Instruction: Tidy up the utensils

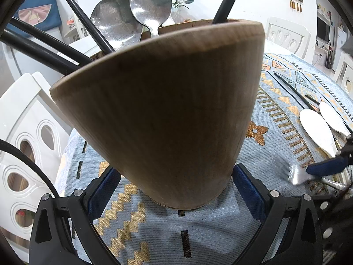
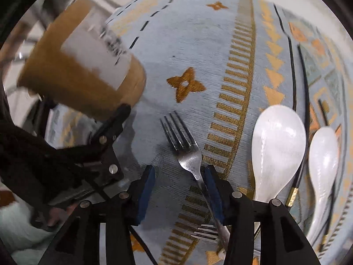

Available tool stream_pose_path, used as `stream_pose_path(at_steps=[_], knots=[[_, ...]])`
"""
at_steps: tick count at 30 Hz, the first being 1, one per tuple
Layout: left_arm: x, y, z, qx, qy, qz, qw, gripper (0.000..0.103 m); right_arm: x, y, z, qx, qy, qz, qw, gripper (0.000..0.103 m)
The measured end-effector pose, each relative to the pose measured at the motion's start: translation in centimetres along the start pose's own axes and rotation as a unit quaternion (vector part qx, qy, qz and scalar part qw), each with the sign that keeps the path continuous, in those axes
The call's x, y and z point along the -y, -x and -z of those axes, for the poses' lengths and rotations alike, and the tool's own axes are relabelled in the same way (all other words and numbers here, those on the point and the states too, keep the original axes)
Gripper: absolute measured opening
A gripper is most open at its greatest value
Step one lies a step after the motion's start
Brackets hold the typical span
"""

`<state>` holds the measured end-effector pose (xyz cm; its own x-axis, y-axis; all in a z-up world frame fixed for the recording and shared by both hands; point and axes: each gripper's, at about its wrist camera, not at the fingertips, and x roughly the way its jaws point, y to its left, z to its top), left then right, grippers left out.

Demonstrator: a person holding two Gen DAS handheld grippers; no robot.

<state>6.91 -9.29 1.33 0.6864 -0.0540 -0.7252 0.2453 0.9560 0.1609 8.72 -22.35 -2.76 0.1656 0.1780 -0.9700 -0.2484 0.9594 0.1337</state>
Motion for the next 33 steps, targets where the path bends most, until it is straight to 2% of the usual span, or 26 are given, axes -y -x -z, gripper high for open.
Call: stream_pose_path(at_steps=[1, 3, 4, 5, 8, 12, 18, 20, 25, 29, 33], knots=[[0.0, 0.0, 0.0, 0.000, 0.000, 0.000, 1.0000, 0.102, -0.9, 0.0, 0.4, 0.011, 0.018, 0.024, 0.999, 0.042], [0.1, 0.0, 0.0, 0.000, 0.000, 0.000, 1.0000, 0.102, -2.2, 0.1, 1.1, 0.032, 0.047, 0.047, 0.997, 0.021], [0.1, 0.0, 0.0, 0.000, 0.000, 0.000, 1.0000, 0.102, -2.4, 0.3, 1.2, 0.039, 0.048, 0.048, 0.997, 0.018], [0.1, 0.0, 0.0, 0.000, 0.000, 0.001, 1.0000, 0.102, -2.3, 0.6, 1.5, 0.044, 0.041, 0.042, 0.997, 0.010], [0.1, 0.0, 0.0, 0.000, 0.000, 0.001, 1.0000, 0.102, 0.2, 2.7, 2.5, 0.071, -0.007, 0.040, 0.997, 0.003], [0.1, 0.0, 0.0, 0.000, 0.000, 0.000, 1.0000, 0.102, 4.4, 4.4, 2.1, 0.096, -0.098, 0.000, 0.991, 0.003], [0.1, 0.0, 0.0, 0.000, 0.000, 0.000, 1.0000, 0.102, 8.9, 6.4, 2.9, 0.110, -0.165, -0.046, 0.979, 0.003], [0.0, 0.0, 0.0, 0.000, 0.000, 0.001, 1.0000, 0.102, 9.5, 6.4, 3.5, 0.106, -0.173, -0.064, 0.977, 0.003], [0.0, 0.0, -0.1, 0.000, 0.000, 0.000, 1.0000, 0.102, 8.2, 5.0, 1.8, 0.090, -0.165, -0.088, 0.978, 0.003], [0.0, 0.0, -0.1, 0.000, 0.000, 0.000, 1.0000, 0.102, 8.0, 3.7, 1.1, 0.060, -0.155, -0.048, 0.985, 0.003], [0.0, 0.0, -0.1, 0.000, 0.000, 0.000, 1.0000, 0.102, 8.0, 4.7, 0.8, 0.068, -0.148, -0.075, 0.984, 0.005]])
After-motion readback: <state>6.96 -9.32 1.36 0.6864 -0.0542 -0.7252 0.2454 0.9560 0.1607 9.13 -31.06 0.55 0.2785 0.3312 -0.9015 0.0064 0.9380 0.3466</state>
